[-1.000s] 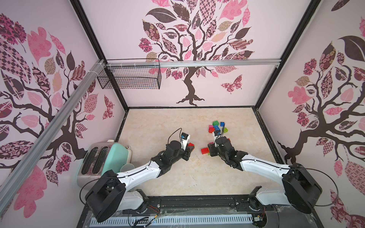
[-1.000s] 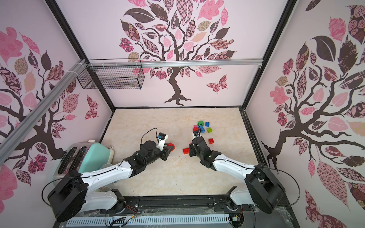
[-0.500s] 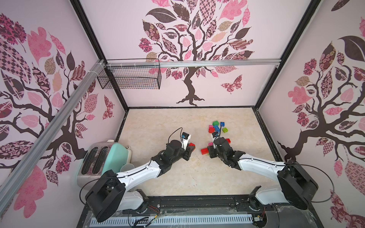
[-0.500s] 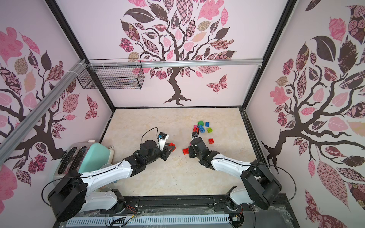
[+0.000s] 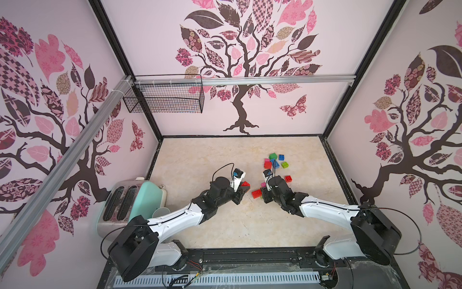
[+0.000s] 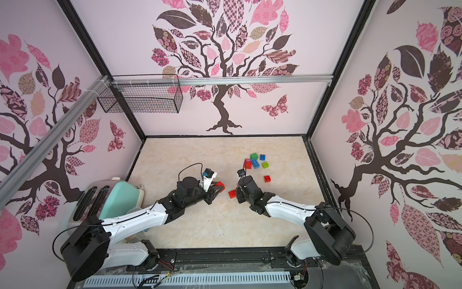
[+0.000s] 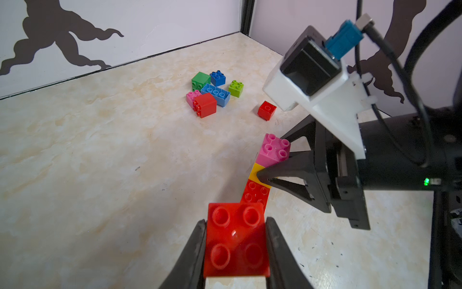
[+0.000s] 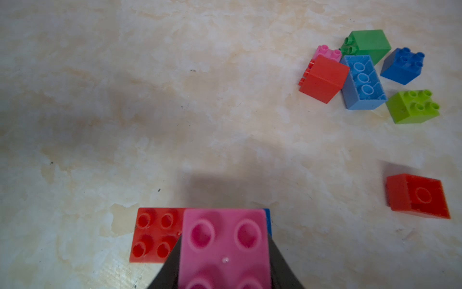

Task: Assemble the number 4 with lego
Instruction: Assemble the lego brick with the lego brick.

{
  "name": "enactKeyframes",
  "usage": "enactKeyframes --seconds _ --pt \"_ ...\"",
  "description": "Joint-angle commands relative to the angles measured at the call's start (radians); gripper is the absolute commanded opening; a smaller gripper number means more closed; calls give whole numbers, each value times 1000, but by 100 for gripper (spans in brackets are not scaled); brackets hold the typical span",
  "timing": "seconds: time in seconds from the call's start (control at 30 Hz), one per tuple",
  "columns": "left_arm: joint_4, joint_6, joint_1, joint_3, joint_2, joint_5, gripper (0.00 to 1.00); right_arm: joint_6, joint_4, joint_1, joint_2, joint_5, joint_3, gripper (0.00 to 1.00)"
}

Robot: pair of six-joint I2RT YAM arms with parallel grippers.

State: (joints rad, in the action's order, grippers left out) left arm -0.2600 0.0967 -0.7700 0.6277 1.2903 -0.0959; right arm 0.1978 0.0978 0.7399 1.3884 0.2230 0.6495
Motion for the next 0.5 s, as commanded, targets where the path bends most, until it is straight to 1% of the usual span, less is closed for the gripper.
enactKeyframes --seconds 0.0,0.13,0.2,0.3,0.47 --pt "-12 -37 6 34 5 -15 0 9 -131 19 41 -33 3 23" --pt "1 -70 6 36 16 -28 0 17 -153 24 55 -34 2 14" --pt "32 -72 6 55 34 -32 0 13 -156 26 59 -55 6 10" --pt "42 -66 8 70 60 -38 0 18 -172 32 67 -53 16 0" --pt "7 -62 14 76 89 -80 0 40 -199 41 78 -53 17 0"
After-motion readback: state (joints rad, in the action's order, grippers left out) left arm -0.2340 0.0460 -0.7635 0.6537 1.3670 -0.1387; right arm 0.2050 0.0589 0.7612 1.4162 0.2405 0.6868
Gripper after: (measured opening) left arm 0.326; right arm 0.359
